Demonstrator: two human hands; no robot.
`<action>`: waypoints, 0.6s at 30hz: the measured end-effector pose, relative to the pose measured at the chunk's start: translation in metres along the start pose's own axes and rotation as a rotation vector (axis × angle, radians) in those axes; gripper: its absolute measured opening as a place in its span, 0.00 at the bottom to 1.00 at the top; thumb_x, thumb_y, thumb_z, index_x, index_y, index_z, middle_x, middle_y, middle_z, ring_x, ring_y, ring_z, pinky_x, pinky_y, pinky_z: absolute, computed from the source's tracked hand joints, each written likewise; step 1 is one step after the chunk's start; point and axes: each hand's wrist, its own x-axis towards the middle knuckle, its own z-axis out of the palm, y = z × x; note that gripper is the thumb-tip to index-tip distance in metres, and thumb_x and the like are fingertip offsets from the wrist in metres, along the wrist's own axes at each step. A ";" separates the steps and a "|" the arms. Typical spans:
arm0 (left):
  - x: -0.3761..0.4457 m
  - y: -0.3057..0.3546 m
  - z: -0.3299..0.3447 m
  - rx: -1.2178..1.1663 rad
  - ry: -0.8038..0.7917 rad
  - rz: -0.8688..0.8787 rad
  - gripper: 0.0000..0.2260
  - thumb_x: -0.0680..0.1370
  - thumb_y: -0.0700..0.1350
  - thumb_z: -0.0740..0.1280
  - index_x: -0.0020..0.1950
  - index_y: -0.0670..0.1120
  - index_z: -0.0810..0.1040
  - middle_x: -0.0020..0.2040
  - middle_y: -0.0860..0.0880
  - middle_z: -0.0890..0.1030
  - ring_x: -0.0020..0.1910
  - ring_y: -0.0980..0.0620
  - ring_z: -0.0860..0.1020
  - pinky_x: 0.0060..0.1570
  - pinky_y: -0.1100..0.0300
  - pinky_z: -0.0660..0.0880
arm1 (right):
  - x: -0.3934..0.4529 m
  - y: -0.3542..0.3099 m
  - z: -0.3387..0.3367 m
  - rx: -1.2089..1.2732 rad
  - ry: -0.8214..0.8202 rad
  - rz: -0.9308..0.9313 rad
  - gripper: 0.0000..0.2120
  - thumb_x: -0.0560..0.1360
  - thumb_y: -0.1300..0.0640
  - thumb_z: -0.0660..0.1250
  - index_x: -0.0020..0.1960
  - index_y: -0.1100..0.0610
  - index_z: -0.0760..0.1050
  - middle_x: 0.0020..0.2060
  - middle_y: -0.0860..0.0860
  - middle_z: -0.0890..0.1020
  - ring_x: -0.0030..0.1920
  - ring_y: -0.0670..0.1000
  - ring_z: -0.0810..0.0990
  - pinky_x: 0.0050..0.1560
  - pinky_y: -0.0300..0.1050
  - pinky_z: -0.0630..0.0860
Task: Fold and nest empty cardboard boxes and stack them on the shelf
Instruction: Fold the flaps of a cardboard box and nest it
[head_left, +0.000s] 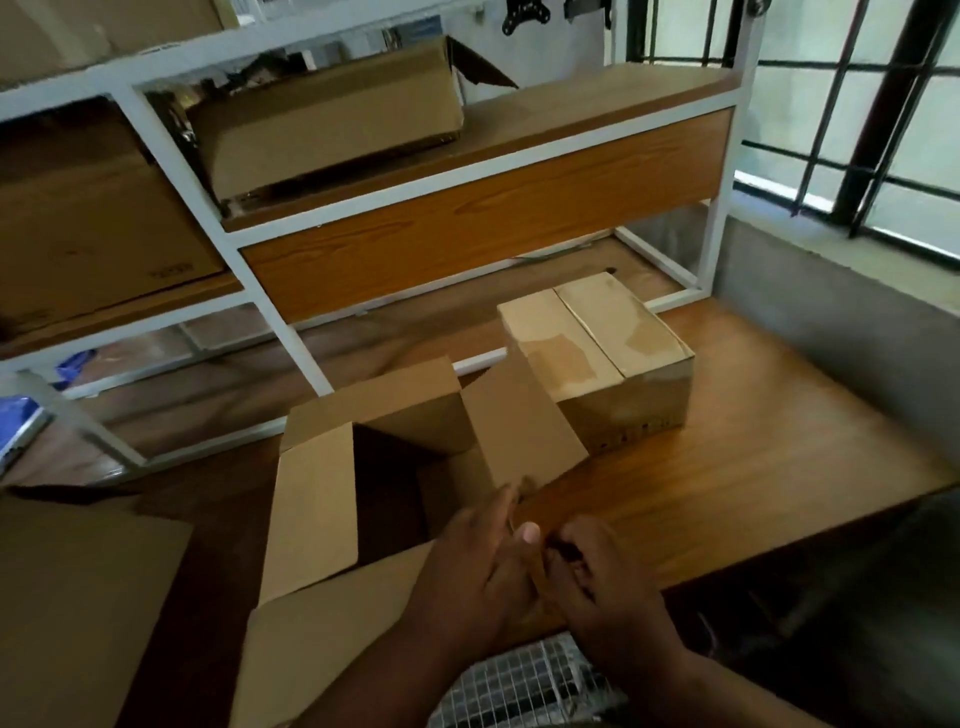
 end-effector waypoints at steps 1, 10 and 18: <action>0.000 0.002 0.001 0.045 0.001 0.002 0.39 0.80 0.77 0.43 0.85 0.58 0.63 0.77 0.55 0.73 0.74 0.59 0.69 0.73 0.52 0.70 | 0.000 -0.001 -0.004 -0.015 0.006 -0.014 0.06 0.84 0.49 0.66 0.49 0.42 0.72 0.45 0.41 0.76 0.44 0.47 0.77 0.40 0.52 0.75; -0.021 -0.006 -0.008 0.220 0.028 0.102 0.31 0.86 0.69 0.44 0.86 0.58 0.61 0.83 0.62 0.61 0.83 0.67 0.47 0.81 0.64 0.38 | 0.016 -0.032 -0.023 -0.143 -0.053 -0.188 0.04 0.85 0.49 0.65 0.51 0.43 0.76 0.47 0.38 0.75 0.47 0.41 0.76 0.43 0.35 0.70; -0.097 -0.088 -0.069 0.491 0.448 0.022 0.22 0.86 0.61 0.57 0.62 0.49 0.85 0.65 0.47 0.84 0.66 0.47 0.77 0.70 0.51 0.72 | 0.036 -0.126 0.020 -0.395 -0.331 -0.476 0.16 0.86 0.41 0.54 0.61 0.42 0.79 0.54 0.40 0.79 0.54 0.42 0.73 0.59 0.44 0.73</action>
